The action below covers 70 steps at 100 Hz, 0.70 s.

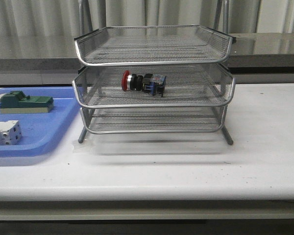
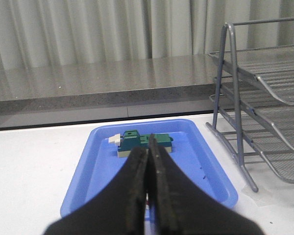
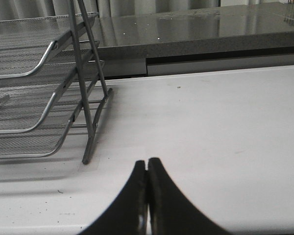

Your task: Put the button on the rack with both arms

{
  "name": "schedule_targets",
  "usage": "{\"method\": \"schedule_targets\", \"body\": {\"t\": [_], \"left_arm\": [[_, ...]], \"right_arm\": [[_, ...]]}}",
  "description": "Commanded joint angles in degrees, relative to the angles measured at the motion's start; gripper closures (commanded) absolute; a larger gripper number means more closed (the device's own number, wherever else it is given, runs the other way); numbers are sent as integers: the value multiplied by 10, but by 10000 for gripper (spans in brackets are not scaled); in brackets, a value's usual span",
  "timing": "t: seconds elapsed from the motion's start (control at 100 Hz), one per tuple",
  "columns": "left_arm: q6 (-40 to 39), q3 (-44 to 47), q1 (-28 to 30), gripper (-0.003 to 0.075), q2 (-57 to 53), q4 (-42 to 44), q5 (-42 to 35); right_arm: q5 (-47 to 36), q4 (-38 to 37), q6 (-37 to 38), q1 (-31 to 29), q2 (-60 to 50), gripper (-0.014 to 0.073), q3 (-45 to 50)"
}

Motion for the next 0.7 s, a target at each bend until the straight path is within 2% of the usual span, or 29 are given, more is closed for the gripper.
{"method": "schedule_targets", "body": {"t": [0.0,0.23,0.69], "left_arm": [[-46,0,10,740,-20,22,-44],[-49,28,11,740,-18,22,-52],[-50,28,11,740,-18,20,-45]], "right_arm": [[-47,0,0,-3,-11,654,-9],[-45,0,0,-3,-11,654,-9],[-45,0,0,-3,-11,654,-9]]}}
